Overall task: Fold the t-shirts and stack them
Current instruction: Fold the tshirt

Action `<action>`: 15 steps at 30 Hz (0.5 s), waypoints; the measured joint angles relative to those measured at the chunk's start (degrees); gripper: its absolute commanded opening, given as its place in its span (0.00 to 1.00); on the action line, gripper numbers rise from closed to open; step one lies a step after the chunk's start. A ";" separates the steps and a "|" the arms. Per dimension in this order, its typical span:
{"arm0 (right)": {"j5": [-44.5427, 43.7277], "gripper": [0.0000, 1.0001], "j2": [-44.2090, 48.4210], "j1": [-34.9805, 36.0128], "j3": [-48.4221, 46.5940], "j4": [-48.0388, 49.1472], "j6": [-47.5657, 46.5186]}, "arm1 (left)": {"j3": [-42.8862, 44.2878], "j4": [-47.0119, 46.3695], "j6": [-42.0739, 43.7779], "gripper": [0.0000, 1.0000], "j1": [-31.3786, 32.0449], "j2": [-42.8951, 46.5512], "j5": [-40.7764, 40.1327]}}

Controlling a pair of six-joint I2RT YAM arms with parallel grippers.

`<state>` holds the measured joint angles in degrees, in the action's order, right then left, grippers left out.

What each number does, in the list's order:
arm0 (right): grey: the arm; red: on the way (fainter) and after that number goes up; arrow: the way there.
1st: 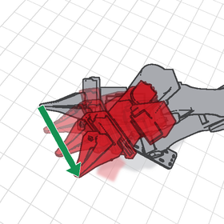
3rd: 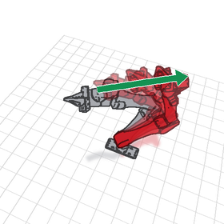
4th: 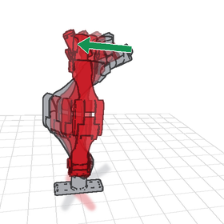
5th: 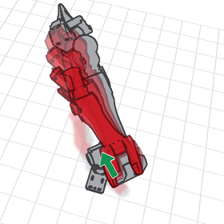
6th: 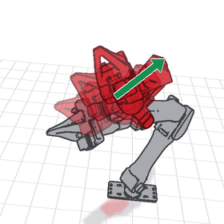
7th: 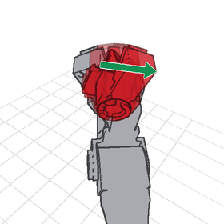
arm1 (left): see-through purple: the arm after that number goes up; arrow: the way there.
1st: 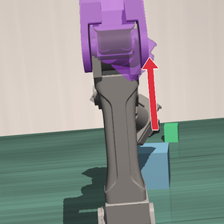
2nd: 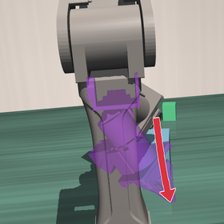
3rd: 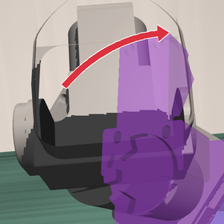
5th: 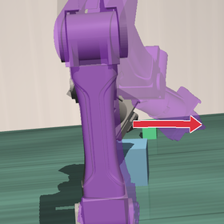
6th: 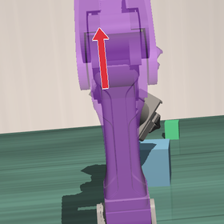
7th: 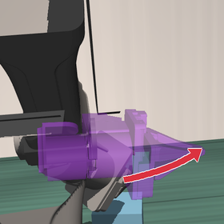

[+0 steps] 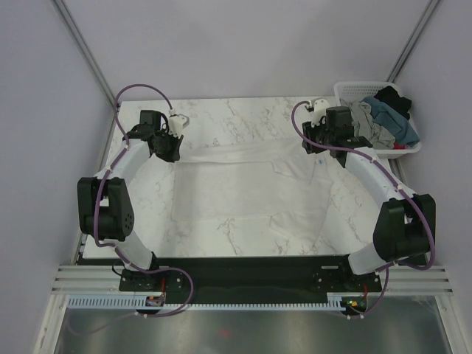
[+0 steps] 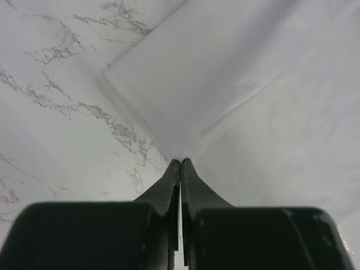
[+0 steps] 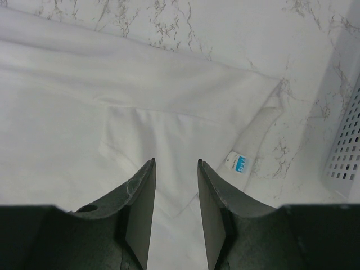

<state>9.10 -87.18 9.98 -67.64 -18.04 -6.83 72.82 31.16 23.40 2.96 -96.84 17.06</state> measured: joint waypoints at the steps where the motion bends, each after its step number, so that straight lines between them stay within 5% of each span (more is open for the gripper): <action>1: -0.02 0.43 0.00 0.00 0.00 -0.02 -0.02 | 0.02 0.00 0.00 0.02 0.00 0.00 0.00; 15: -0.13 0.43 0.02 0.00 0.00 0.00 -0.02 | 0.92 0.02 0.00 0.02 0.00 0.00 0.00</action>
<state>8.97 -87.15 9.98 -67.64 -18.04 -6.85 73.73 31.18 23.40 2.96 -96.84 17.06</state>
